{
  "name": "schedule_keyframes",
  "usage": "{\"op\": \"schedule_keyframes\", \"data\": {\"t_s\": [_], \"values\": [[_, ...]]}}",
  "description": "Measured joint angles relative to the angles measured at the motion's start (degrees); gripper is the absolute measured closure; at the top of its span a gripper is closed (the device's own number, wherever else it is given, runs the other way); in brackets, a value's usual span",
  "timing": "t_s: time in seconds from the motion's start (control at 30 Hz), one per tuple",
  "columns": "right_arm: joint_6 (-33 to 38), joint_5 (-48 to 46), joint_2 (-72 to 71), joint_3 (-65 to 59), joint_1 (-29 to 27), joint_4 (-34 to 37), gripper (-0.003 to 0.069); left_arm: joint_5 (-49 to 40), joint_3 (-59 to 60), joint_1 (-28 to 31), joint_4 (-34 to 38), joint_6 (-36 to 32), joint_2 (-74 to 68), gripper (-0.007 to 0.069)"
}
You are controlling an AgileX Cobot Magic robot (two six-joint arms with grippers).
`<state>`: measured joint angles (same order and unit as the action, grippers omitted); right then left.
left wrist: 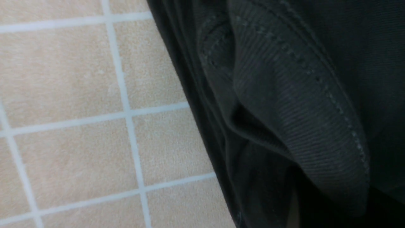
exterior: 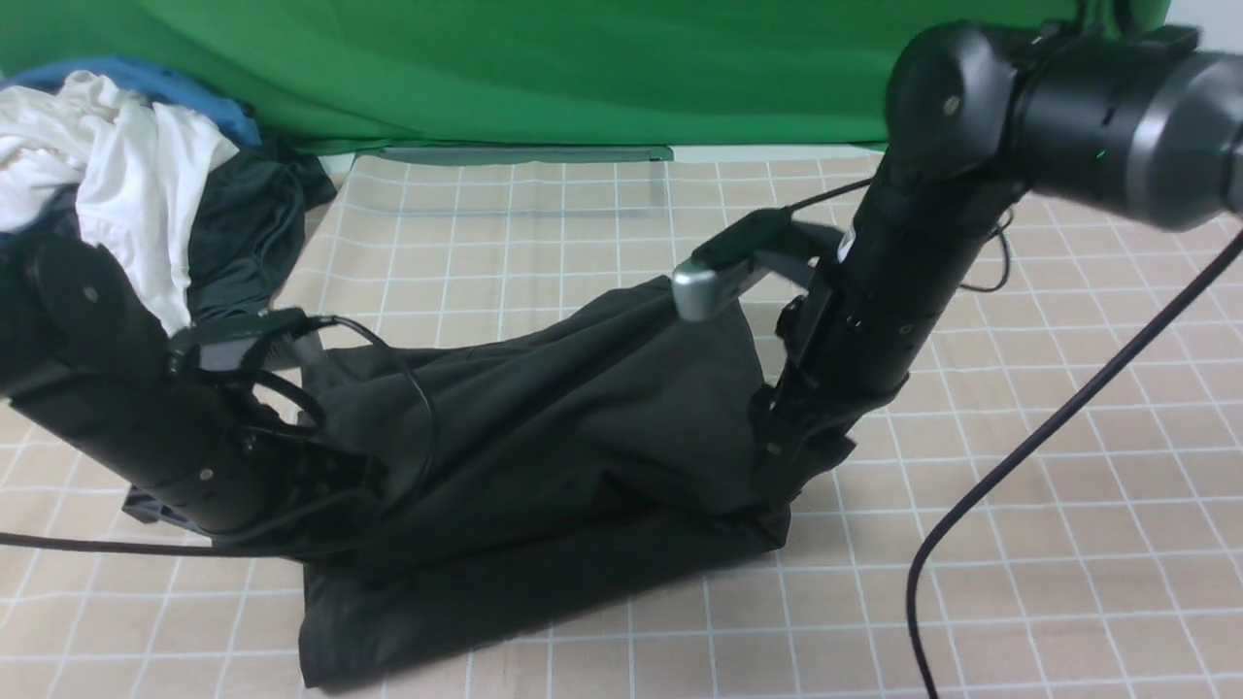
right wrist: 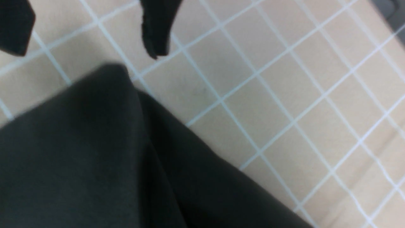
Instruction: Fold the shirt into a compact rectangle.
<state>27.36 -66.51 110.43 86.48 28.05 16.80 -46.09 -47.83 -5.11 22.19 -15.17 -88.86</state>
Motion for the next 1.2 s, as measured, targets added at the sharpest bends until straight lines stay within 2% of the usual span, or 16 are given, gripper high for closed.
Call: {"op": "schedule_keyframes", "data": {"t_s": [0.3,0.53,0.6,0.73,0.77,0.8,0.83,0.97,1.2], "values": [[1.35,7.87,3.49,-0.15,5.02,-6.14,0.0085,-4.54,-0.36,0.00,-1.52,1.45,2.52,0.0590],[2.37,13.31,4.12,-0.15,5.65,-10.56,0.0110,-5.48,-0.36,0.00,-3.45,3.39,2.92,0.0590],[2.69,13.76,4.26,-0.15,5.65,-11.00,0.0137,-5.68,-0.36,0.00,-3.51,3.47,3.62,0.0590],[2.83,14.26,4.26,-0.15,5.96,-11.40,0.0283,-5.73,-0.36,0.00,-4.49,6.13,6.20,0.0590],[2.89,14.31,4.26,-0.15,6.02,-11.36,0.0345,-5.80,-0.36,0.00,-5.35,6.90,7.16,0.0590],[2.88,14.31,4.26,-0.15,6.02,-11.36,0.0345,-5.88,-0.36,0.00,-5.59,7.21,7.39,0.0590],[2.88,14.36,4.26,-0.15,6.02,-11.24,0.0418,-6.34,-0.36,0.00,-6.97,7.79,8.26,0.0590],[2.88,13.58,4.26,-0.15,6.02,-11.12,0.0559,-7.71,-0.36,0.00,-9.78,8.67,9.06,0.0589],[2.80,6.56,4.26,-0.09,6.12,-10.71,0.0575,-7.97,-0.36,-0.06,-10.04,8.85,9.06,0.0587]]}}
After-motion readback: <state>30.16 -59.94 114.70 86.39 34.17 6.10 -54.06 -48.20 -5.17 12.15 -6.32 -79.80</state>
